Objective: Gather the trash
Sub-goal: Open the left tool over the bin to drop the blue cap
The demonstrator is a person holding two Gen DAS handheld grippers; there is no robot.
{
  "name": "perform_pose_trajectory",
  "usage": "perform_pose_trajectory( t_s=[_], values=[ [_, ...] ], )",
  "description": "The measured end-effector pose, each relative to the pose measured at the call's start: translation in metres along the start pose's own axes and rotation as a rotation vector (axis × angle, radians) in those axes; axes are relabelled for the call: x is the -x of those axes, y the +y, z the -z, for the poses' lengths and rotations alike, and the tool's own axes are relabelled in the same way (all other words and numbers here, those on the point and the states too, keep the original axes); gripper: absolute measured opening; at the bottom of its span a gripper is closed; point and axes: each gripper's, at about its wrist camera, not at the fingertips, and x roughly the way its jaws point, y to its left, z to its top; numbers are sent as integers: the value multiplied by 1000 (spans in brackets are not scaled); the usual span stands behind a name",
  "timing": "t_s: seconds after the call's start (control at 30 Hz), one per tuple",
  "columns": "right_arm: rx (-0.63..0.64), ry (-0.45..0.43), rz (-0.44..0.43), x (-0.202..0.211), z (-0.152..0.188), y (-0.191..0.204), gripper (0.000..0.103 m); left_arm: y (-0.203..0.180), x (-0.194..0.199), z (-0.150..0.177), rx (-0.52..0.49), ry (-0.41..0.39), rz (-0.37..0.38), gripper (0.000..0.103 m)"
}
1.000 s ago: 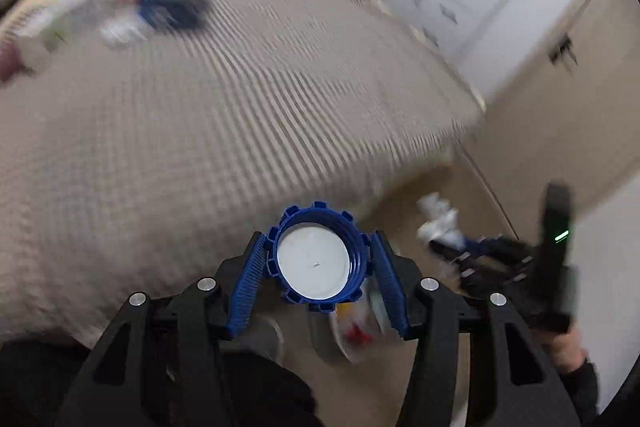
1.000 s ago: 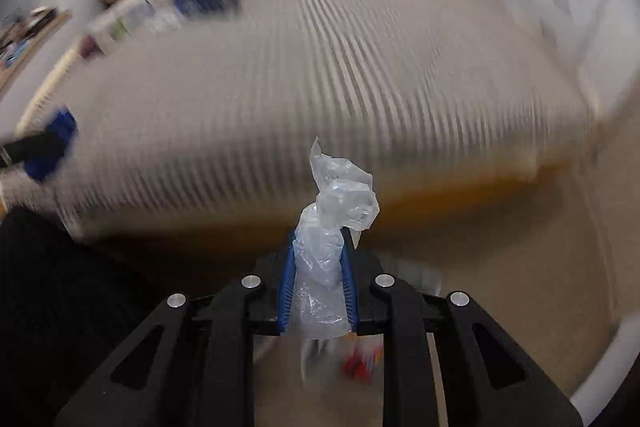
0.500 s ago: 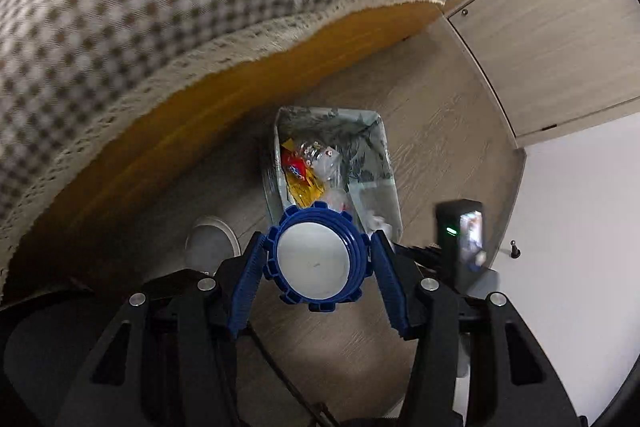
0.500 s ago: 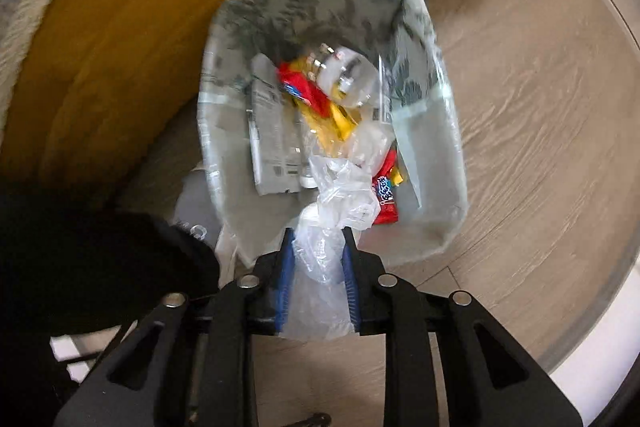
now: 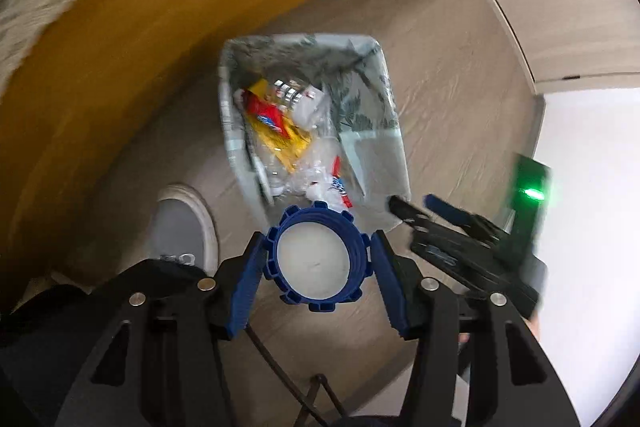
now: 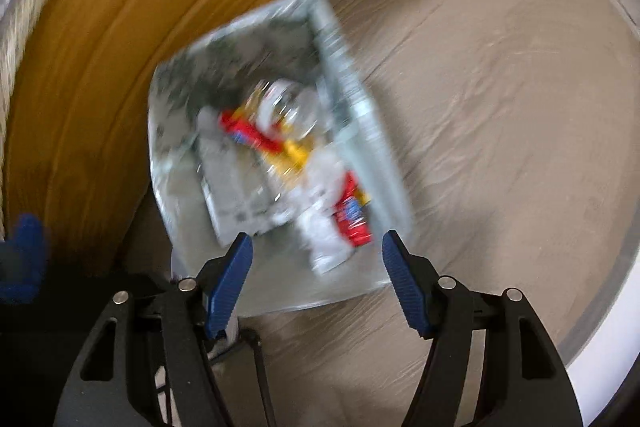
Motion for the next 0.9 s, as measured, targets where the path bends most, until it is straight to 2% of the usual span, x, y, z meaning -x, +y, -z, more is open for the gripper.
perform_pose_trajectory(
  t_s=[0.07,0.17,0.2,0.23,0.27,0.33,0.47,0.57,0.8,0.9],
  values=[
    [-27,-25,3,10,-1,-11,65,-7,-12,-9,0,15,-22,51],
    [-27,-56,22,23,0,-16,65,-16,-33,-26,25,-6,11,52],
    [-22,-60,29,24,0,-17,65,-16,-40,-33,61,-27,18,62],
    [-20,-63,35,24,-2,-17,65,-15,-44,-37,84,-37,31,83],
    [-16,-63,40,25,-1,-17,65,-11,-49,-42,113,-43,53,89],
    [-7,-55,40,25,0,-16,65,-4,-51,-45,133,-29,78,89],
    [35,-5,34,11,7,0,65,7,-46,-46,163,-28,61,89],
    [92,20,47,-1,14,23,65,3,-37,-42,120,-40,49,89],
    [133,37,108,3,23,38,65,-6,-14,-17,26,-65,-43,89],
    [140,27,134,10,25,41,65,0,8,-1,30,-107,-20,89]
  ],
)
